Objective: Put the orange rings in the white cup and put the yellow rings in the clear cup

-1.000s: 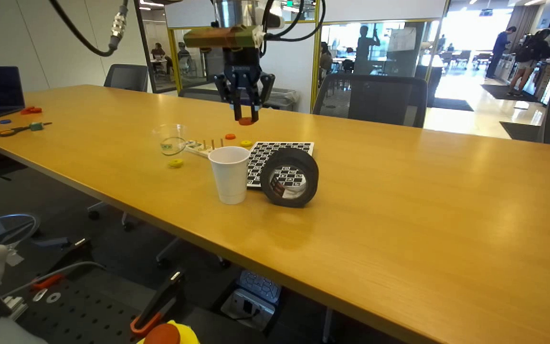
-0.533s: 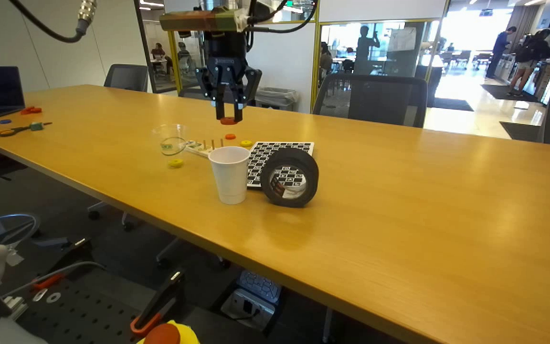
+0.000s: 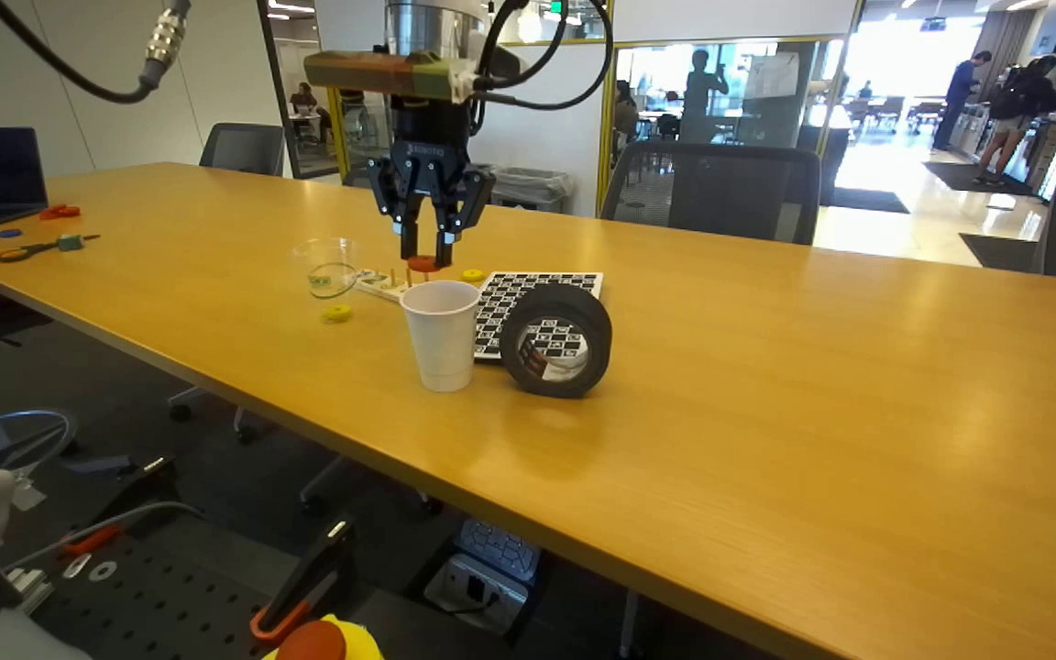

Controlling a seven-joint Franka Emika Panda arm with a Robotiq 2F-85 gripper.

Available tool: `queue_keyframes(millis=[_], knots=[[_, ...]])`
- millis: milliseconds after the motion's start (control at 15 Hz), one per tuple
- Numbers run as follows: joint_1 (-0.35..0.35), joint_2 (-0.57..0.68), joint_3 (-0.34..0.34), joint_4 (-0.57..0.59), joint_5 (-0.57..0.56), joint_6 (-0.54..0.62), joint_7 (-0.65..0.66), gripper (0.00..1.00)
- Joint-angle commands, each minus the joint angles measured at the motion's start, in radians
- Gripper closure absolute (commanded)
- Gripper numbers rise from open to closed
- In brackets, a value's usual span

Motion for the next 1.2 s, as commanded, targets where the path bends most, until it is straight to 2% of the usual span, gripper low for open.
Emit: queue_keyframes(millis=[0, 333, 400, 467, 533, 600, 800, 867, 1133], knots=[[0.004, 0.019, -0.020, 0.002, 0.042, 0.008, -0.040, 0.80], [-0.005, 0.039, -0.029, -0.007, 0.065, 0.071, -0.018, 0.79], [-0.006, 0.043, -0.032, -0.006, 0.067, 0.083, -0.015, 0.75], [-0.007, 0.047, -0.033, -0.004, 0.064, 0.092, -0.009, 0.34], [-0.008, 0.049, -0.035, -0.003, 0.066, 0.100, -0.009, 0.33], [-0.009, 0.050, -0.037, -0.001, 0.065, 0.103, -0.009, 0.27], [-0.009, 0.046, -0.035, 0.007, 0.063, 0.118, 0.001, 0.04], [-0.005, 0.045, -0.031, 0.015, 0.061, 0.122, 0.007, 0.01], [0.021, 0.093, 0.006, 0.103, 0.059, 0.156, 0.077, 0.00]])
